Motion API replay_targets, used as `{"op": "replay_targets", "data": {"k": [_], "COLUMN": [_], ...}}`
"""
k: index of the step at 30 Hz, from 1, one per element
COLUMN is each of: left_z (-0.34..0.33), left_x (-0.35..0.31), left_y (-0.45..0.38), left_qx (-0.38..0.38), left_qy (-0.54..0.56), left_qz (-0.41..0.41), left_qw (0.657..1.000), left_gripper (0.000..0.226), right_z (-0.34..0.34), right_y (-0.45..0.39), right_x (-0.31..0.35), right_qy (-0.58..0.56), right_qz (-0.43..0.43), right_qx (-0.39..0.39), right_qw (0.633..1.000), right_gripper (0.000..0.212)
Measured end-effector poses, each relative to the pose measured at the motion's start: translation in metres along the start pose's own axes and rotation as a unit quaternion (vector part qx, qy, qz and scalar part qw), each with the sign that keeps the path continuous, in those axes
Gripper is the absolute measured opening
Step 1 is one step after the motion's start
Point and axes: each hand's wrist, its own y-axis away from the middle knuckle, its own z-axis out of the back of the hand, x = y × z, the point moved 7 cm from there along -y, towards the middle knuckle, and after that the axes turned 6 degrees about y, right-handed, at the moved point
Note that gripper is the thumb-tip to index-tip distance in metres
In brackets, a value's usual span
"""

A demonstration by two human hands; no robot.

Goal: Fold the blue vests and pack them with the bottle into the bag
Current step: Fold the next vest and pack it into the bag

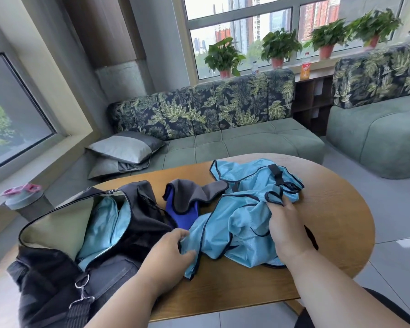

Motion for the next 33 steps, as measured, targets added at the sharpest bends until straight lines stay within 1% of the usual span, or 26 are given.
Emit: {"op": "replay_targets", "data": {"k": [3, 5, 7, 8, 10, 11, 13, 15, 17, 19, 21, 22, 26, 28, 29, 30, 31, 32, 33], "left_z": [-0.012, -0.017, -0.019, -0.018, -0.012, -0.008, -0.003, -0.001, 0.004, 0.010, 0.013, 0.014, 0.009, 0.006, 0.006, 0.011, 0.018, 0.026, 0.032], "left_x": [0.002, 0.005, 0.006, 0.006, 0.005, 0.004, 0.001, -0.005, -0.018, -0.034, -0.045, -0.047, -0.049, -0.048, -0.047, -0.045, -0.043, -0.043, -0.045], "left_y": [0.001, -0.001, -0.002, -0.002, -0.002, -0.002, -0.001, 0.001, 0.004, 0.009, 0.013, 0.014, 0.013, 0.013, 0.013, 0.011, 0.011, 0.011, 0.011], "left_qx": [0.014, 0.019, 0.015, 0.003, -0.036, -0.055, -0.072, -0.065, -0.058, -0.056, -0.054, -0.056, -0.046, -0.031, -0.040, -0.073, -0.120, -0.164, -0.191], "left_qy": [-0.047, -0.097, -0.119, -0.096, -0.004, 0.044, 0.133, 0.247, 0.345, 0.369, 0.362, 0.355, 0.324, 0.320, 0.303, 0.258, 0.187, 0.110, 0.057], "left_qz": [0.009, 0.015, 0.018, 0.019, 0.024, 0.028, 0.033, 0.041, 0.035, 0.015, -0.001, -0.009, -0.036, -0.044, -0.051, -0.062, -0.078, -0.090, -0.090], "left_qw": [0.999, 0.995, 0.993, 0.995, 0.999, 0.997, 0.988, 0.966, 0.936, 0.928, 0.930, 0.933, 0.944, 0.946, 0.951, 0.961, 0.972, 0.976, 0.976], "left_gripper": [0.045, 0.054, 0.052, 0.047, 0.036, 0.033, 0.032, 0.029, 0.023, 0.015, 0.006, 0.005, 0.017, 0.018, 0.017, 0.017, 0.017, 0.018, 0.020], "right_z": [0.006, 0.007, 0.006, 0.005, 0.002, -0.001, -0.008, -0.018, -0.031, -0.041, -0.048, -0.051, -0.055, -0.058, -0.060, -0.062, -0.062, -0.059, -0.054], "right_y": [-0.001, -0.001, 0.000, 0.001, 0.002, 0.004, 0.007, 0.011, 0.019, 0.026, 0.033, 0.035, 0.038, 0.042, 0.046, 0.047, 0.046, 0.042, 0.037], "right_x": [-0.002, -0.001, 0.000, 0.001, 0.005, 0.007, 0.007, 0.004, -0.001, -0.003, -0.003, -0.004, -0.010, -0.012, -0.012, -0.013, -0.013, -0.015, -0.015], "right_qy": [0.012, 0.021, 0.032, 0.038, 0.066, 0.085, 0.122, 0.170, 0.215, 0.239, 0.233, 0.221, 0.192, 0.182, 0.177, 0.181, 0.187, 0.197, 0.211], "right_qz": [-0.011, -0.014, -0.005, 0.001, 0.018, 0.026, 0.032, 0.030, 0.032, 0.041, 0.043, 0.046, 0.038, 0.024, 0.021, 0.023, 0.023, 0.023, 0.021], "right_qx": [-0.030, -0.035, -0.028, -0.021, 0.001, 0.018, 0.062, 0.120, 0.186, 0.230, 0.254, 0.267, 0.312, 0.343, 0.364, 0.374, 0.365, 0.338, 0.294], "right_qw": [0.999, 0.999, 0.999, 0.999, 0.998, 0.996, 0.990, 0.978, 0.958, 0.943, 0.938, 0.937, 0.930, 0.921, 0.914, 0.909, 0.912, 0.920, 0.932], "right_gripper": [0.024, 0.023, 0.024, 0.026, 0.029, 0.031, 0.041, 0.050, 0.049, 0.040, 0.034, 0.034, 0.045, 0.047, 0.046, 0.042, 0.039, 0.037, 0.036]}}
